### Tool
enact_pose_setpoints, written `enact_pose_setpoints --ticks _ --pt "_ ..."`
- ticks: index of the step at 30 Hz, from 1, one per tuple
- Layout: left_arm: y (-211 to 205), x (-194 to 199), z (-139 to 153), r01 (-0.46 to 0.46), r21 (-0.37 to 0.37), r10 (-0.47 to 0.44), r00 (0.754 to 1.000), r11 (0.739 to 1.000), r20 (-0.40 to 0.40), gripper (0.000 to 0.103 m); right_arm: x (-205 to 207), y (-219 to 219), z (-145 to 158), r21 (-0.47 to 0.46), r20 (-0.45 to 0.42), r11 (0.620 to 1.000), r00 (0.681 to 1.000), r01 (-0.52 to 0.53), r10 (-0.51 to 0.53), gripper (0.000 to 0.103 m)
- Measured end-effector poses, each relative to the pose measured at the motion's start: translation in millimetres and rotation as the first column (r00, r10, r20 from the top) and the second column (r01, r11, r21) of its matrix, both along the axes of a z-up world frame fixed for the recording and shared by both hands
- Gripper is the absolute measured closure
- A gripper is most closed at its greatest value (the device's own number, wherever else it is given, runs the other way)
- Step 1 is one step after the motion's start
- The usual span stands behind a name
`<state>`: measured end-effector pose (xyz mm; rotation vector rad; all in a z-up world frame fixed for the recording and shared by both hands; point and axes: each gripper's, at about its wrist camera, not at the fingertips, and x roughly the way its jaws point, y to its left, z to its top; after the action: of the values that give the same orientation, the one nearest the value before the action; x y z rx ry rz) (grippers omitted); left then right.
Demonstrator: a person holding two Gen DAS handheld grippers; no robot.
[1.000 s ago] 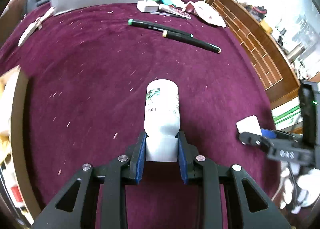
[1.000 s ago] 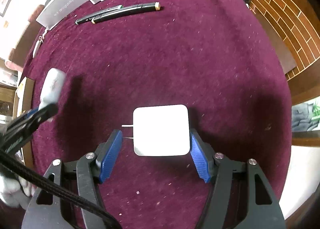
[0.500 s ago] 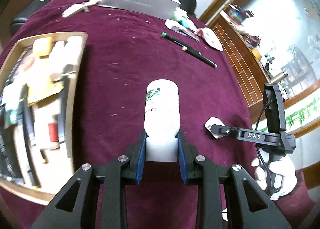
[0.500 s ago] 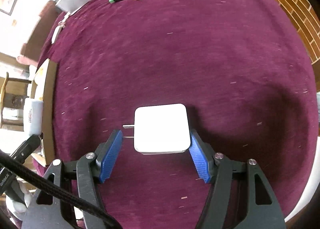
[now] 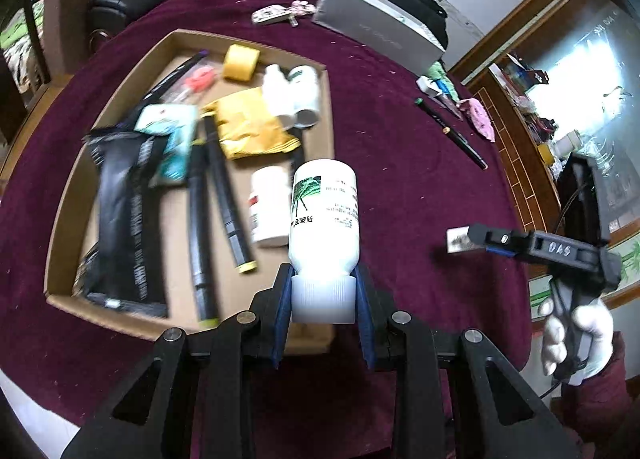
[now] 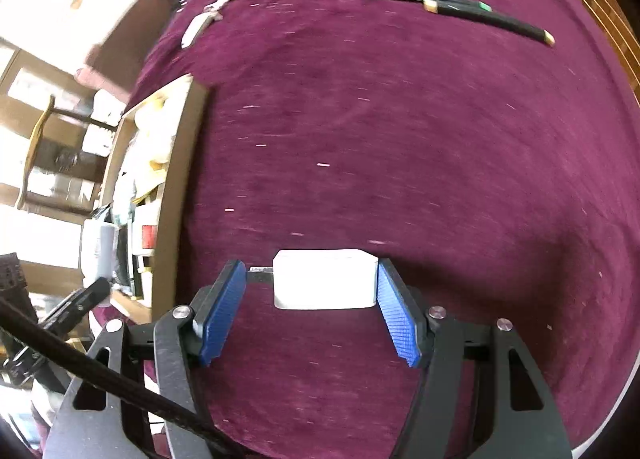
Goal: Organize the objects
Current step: 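Carry the bottle and charger over the box with both grippers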
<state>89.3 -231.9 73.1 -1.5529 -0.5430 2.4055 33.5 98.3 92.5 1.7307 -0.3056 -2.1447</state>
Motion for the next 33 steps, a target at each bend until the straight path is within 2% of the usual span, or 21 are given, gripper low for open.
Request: enact_pose_setpoints --ticks 5,13,27,33 --pt "-14.4 10.2 -8.6 -0.008 0.002 0.008 1.0 1.0 0.018 0.078 1.0 -36.2 8.7 -0.003 -0.012 0.997 0.997 -0.073 0.073 0.037" --pt "-11.7 8.2 -26.2 0.043 -0.025 -0.042 0.997 0.999 0.066 0.078 -1.1 -80.8 21.4 0.003 -0.036 0.986 0.986 -0.166 0.166 0.037" --pt "-13.0 1.0 -43.2 0.066 -0.008 -0.065 0.991 0.998 0.114 0.078 -11.6 -122.1 28.2 -0.016 -0.027 0.978 0.977 -0.21 0.21 0.037" --pt "-12.5 1.7 -42.9 0.07 -0.068 -0.062 0.991 0.995 0.117 0.078 -16.8 -131.0 30.7 -0.023 -0.023 0.976 0.976 -0.215 0.215 0.037"
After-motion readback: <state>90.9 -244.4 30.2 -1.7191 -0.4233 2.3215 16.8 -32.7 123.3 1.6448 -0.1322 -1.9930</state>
